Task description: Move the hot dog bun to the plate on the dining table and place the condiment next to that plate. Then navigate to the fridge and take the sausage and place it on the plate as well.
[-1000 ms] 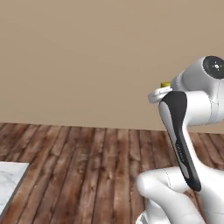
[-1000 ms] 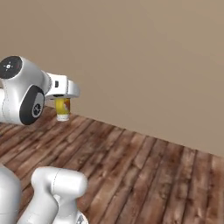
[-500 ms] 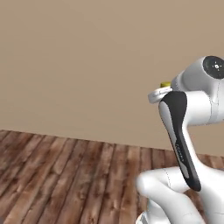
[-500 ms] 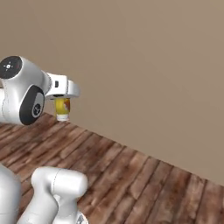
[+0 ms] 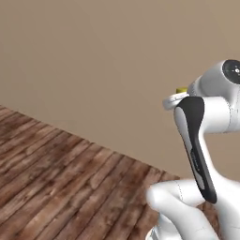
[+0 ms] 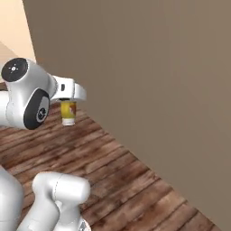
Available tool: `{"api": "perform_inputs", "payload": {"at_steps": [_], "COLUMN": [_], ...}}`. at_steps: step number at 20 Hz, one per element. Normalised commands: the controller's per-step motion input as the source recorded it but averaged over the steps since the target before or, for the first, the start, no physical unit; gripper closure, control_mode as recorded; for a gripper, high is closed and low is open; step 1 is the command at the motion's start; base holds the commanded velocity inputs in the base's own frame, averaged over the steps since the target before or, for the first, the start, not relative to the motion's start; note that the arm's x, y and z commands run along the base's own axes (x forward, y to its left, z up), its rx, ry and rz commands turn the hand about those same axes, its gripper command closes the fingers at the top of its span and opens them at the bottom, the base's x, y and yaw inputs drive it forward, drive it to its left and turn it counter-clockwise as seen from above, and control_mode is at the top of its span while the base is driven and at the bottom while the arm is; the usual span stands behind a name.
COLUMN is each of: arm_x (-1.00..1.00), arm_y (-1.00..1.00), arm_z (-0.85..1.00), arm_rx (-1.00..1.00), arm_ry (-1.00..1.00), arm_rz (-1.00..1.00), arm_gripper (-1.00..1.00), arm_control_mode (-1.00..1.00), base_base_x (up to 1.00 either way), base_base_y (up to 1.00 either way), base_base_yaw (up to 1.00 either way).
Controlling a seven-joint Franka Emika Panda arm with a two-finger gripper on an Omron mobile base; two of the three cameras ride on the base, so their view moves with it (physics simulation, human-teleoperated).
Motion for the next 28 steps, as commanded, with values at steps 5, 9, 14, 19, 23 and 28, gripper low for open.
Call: {"api": "perform_inputs", "payload": {"at_steps": [5, 9, 14, 19, 23, 28], "arm_x": [0.0, 0.0, 0.0, 0.0, 0.0, 0.0], "arm_y": [0.0, 0.0, 0.0, 0.0, 0.0, 0.0], "arm_z": [0.0, 0.0, 0.0, 0.0, 0.0, 0.0], "arm_rx": [0.0, 0.0, 0.0, 0.0, 0.0, 0.0], "arm_ry": [0.0, 0.0, 0.0, 0.0, 0.0, 0.0], "arm_rz": [0.0, 0.0, 0.0, 0.0, 0.0, 0.0], "arm_gripper": [1.0, 1.0, 1.0, 1.0, 1.0, 1.0], "arm_control_mode": [1.0, 1.0, 1.0, 1.0, 1.0, 1.0], "base_base_x": [0.63, 0.71, 0.83, 0.98, 1.0, 0.94], "base_base_y": [-0.03, -0.08, -0.27, -0.63, -0.7, -0.74], "base_base_yaw": [0.8, 0.77, 0.67, 0.49, 0.45, 0.45]}}
